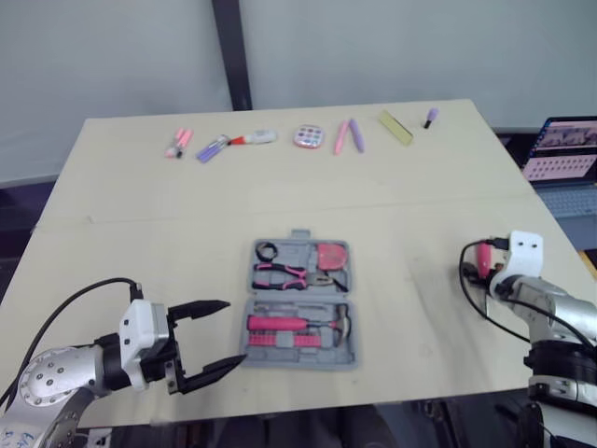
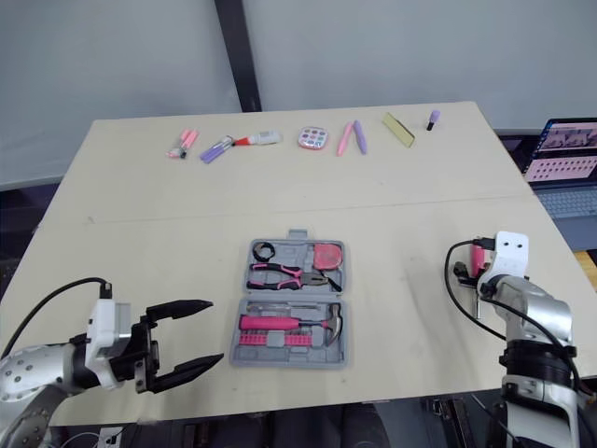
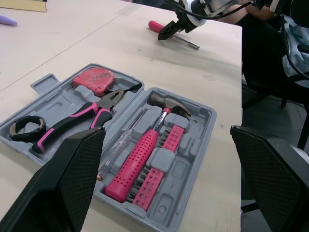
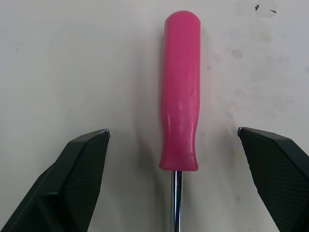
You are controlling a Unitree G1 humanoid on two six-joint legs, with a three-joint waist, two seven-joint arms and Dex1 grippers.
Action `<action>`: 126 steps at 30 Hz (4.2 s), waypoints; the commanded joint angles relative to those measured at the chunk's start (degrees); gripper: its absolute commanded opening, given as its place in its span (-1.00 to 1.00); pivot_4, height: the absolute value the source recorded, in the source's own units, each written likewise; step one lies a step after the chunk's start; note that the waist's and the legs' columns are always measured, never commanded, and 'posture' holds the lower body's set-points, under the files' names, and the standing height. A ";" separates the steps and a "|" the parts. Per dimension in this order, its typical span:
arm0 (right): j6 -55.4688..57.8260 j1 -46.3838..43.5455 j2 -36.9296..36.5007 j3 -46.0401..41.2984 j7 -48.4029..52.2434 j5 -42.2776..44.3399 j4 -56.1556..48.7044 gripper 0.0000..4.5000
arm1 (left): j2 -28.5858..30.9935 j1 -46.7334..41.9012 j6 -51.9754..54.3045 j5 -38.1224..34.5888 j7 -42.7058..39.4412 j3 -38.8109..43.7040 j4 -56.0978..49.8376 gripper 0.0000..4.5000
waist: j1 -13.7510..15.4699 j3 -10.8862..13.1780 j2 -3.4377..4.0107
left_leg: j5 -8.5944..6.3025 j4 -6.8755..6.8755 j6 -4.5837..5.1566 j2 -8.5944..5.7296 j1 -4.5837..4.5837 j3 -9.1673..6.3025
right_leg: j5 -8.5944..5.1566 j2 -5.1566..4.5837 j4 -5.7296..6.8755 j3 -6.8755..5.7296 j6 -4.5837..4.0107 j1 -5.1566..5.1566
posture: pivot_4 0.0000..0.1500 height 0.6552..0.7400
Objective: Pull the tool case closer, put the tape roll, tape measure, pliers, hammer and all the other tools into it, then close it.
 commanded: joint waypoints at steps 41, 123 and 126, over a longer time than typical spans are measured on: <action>39.75 -23.41 -13.79 43.09 28.01 22.80 -48.86 -0.82 | 1.97 -0.01 -11.63 2.03 -12.94 7.70 17.09 1.00 | 0.00 0.09 0.02 | 0.09 0.04 0.08 0.00 -0.85 -0.08 | 0.01 -0.02 0.33 0.00 0.01 -1.01 | 1.00 1.00; 32.92 -27.10 10.54 55.40 33.50 23.60 -40.67 0.65 | 5.67 13.27 0.20 2.09 -11.33 16.40 2.59 1.00 | -1.54 -0.02 -0.19 | 0.18 -0.03 -0.09 -0.01 -1.03 -0.07 | -0.11 -0.06 1.12 -0.10 -0.23 -1.79 | 1.00 1.00; 23.48 -20.25 8.44 52.64 34.74 22.36 -42.57 0.42 | 5.45 12.02 0.47 2.11 -10.81 15.71 2.76 1.00 | -1.35 -0.06 -0.28 | 0.17 -0.03 -0.07 -0.02 -1.04 -0.08 | -0.11 -0.06 1.11 -0.12 -0.23 -1.76 | 1.00 1.00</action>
